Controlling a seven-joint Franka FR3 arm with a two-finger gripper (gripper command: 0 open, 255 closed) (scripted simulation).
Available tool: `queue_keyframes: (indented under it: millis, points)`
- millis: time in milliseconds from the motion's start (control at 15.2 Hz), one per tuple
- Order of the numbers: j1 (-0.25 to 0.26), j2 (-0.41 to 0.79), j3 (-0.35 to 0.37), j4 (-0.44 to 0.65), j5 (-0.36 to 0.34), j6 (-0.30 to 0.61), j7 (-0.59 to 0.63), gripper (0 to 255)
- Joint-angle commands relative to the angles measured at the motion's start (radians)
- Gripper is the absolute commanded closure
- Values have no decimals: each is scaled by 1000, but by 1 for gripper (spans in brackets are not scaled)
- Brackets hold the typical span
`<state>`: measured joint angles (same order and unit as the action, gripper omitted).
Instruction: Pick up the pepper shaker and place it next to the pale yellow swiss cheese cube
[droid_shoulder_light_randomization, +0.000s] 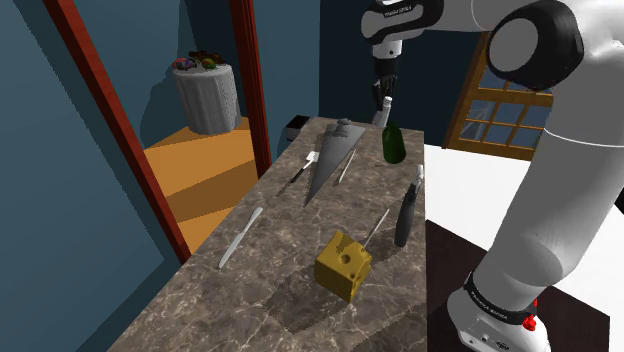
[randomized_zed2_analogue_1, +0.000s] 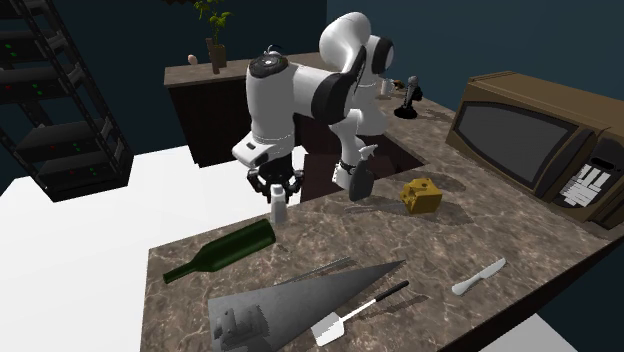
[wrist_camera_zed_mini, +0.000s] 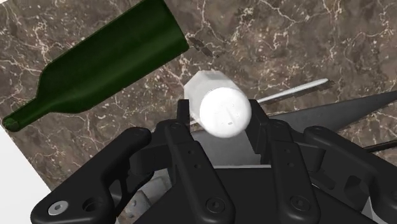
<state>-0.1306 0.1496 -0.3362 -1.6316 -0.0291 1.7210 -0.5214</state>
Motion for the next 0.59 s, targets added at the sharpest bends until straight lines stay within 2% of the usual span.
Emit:
queue_keyframes:
  millis: [0, 528]
  points:
    - [25, -80, 11, -93, -26, 15, 39, 255]
    - [85, -370, 89, -411, -95, 41, 203, 255]
